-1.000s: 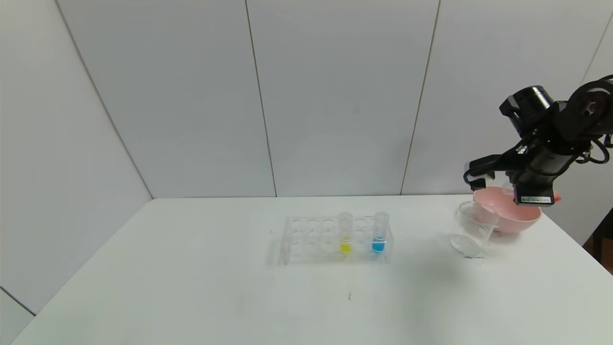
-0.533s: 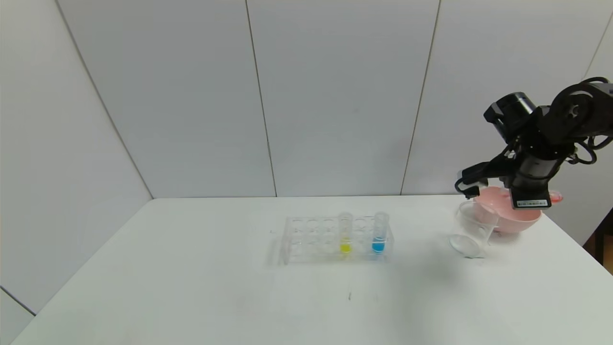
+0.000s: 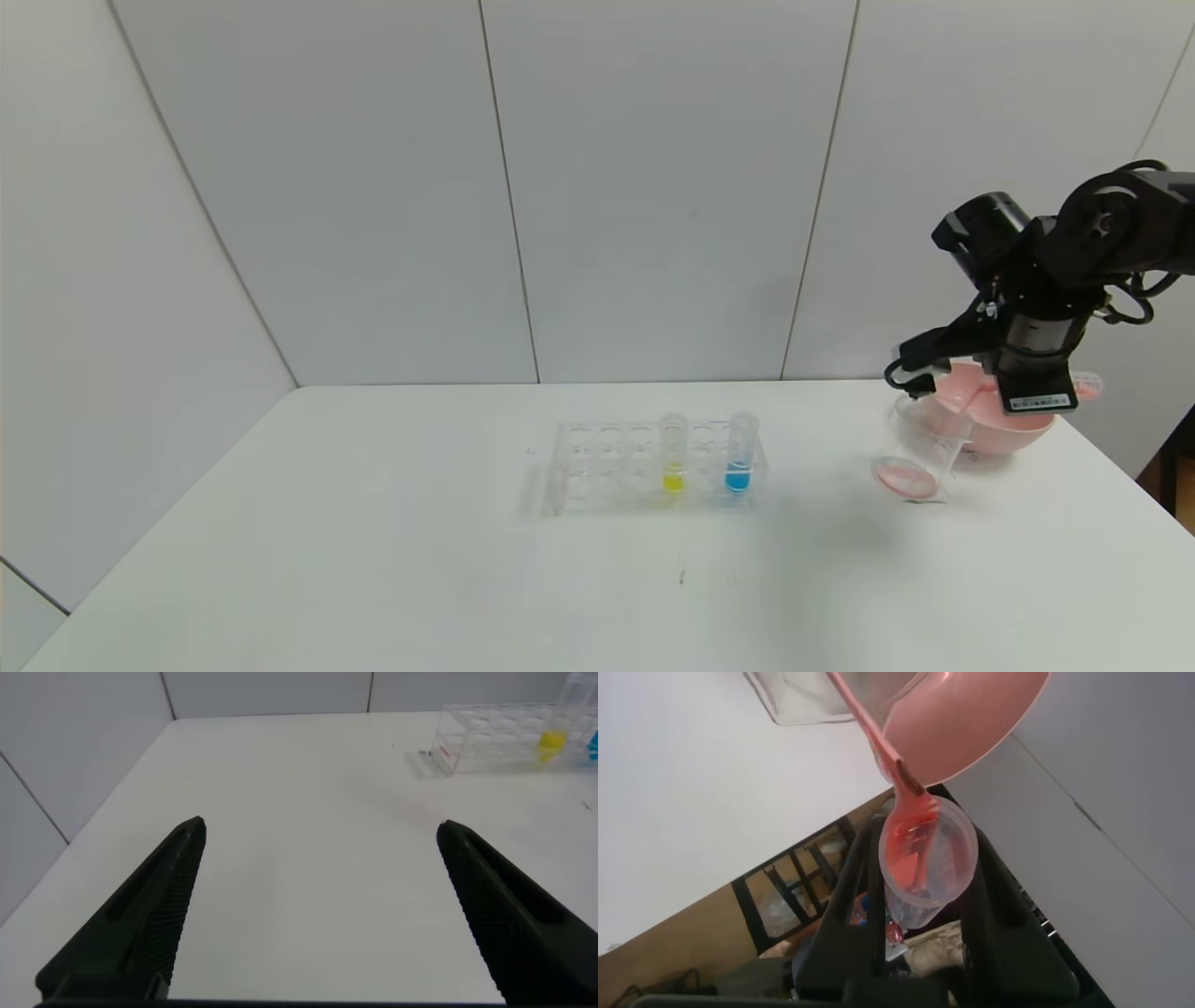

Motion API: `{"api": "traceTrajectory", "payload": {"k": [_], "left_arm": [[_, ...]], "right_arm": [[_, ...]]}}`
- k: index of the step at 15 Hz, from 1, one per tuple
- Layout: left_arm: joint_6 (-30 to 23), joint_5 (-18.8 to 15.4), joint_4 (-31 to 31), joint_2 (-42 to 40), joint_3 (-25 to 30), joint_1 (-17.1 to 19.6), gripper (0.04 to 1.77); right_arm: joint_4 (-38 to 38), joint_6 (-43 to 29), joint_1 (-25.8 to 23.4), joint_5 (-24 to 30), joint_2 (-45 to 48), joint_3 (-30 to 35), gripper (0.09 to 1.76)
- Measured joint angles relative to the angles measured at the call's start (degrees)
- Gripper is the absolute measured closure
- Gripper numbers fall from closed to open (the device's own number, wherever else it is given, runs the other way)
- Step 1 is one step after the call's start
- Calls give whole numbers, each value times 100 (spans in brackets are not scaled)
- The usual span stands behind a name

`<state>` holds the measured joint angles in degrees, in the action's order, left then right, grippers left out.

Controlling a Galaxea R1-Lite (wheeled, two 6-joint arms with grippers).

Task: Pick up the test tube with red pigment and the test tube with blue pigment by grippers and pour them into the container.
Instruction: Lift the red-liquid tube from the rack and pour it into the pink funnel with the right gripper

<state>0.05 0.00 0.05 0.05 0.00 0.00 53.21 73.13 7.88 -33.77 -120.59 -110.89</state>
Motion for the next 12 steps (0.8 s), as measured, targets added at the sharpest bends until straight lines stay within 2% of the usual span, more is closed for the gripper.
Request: {"api": "traceTrajectory", "payload": {"k": [3, 6, 12], "left_arm": [[-2, 0, 0, 0, 0, 0, 5], [-2, 0, 0, 0, 0, 0, 5], [-5, 0, 0, 0, 0, 0, 5]], "right_arm": [[-78, 17, 39, -126, -80, -35, 133], [-107, 121, 140, -608, -155, -57, 133], [-61, 271, 356, -1219, -290, -185, 133]]}}
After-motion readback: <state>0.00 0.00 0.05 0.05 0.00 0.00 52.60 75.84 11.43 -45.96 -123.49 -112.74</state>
